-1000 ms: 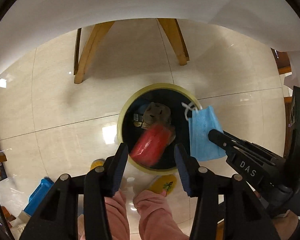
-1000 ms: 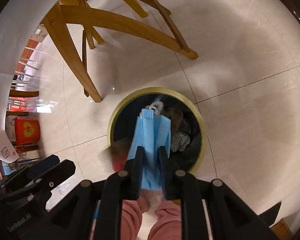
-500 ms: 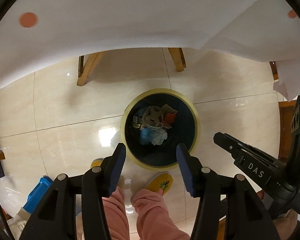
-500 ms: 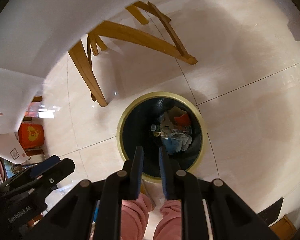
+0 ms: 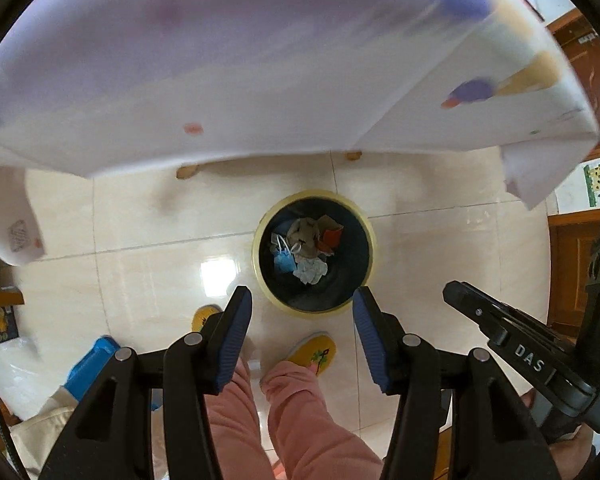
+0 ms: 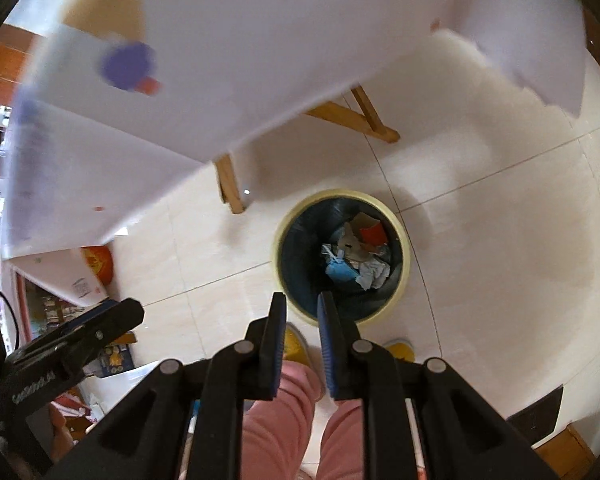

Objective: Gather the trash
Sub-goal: 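Move both tools back over the table toward the remaining trash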

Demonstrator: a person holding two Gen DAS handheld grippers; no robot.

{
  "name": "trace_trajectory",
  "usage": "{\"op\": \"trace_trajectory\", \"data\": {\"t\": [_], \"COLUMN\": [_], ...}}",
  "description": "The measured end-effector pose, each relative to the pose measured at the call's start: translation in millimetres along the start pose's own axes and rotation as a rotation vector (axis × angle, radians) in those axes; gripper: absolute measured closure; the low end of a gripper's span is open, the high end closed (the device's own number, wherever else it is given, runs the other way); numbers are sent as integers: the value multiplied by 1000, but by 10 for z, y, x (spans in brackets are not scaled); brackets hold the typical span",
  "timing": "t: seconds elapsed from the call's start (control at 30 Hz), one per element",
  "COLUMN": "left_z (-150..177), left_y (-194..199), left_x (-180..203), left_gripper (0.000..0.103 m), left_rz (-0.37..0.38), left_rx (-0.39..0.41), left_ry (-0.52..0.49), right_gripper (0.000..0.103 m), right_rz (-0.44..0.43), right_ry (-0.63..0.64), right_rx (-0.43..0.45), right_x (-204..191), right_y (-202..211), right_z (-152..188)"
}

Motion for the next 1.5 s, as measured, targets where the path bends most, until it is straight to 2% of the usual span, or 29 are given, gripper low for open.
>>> {"op": "trace_trajectory", "data": {"t": [0.33,0.5,0.77,0.83,0.93,1.13,1.4,1.5], "left_z": [-236,-411,-733,-788,-888,-1208,-2104,-2549], "left_y": [1031,1488,2159,2274,2374,2297,1990,1745], "left_x": [479,727,916,894,863,786,878,1031], "left_gripper": [52,52,51,47,46,46,46,45], "left_rz": [5,4,-9,-6,1,40,107,101], "left_rx": [117,207,358,386,404,387,325,236], "left_ry": [-60,-92,-100,-89,-71,-32,-44,-85], "right_gripper": [87,87,87,85,77,76,74,68], "right_rz": [-61,-97,-119,-118,-118,-118,-75,-69], "right_ry": [86,114,181,190,190,170,94,39], "right_rx": [128,210,298,309,323,338,331,332], "right_x": [-247,-331,-363,-370,-348,-321,-352,-371], "right_y": [1122,1611,2080,2121,2191,2239,2156,2142], "right_z": [-182,-321,-586,-666,-781,-1088,-1730,-2048]}}
Point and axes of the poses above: each gripper's, at about its wrist camera, not at the fingertips, and y roughly against the way its jaws point, x to its right, z to its underside, the point moved 9 cm from there along -y, roughly the way its jaws point, and after that the axes turned 11 degrees about z, right-handed, at the moved point
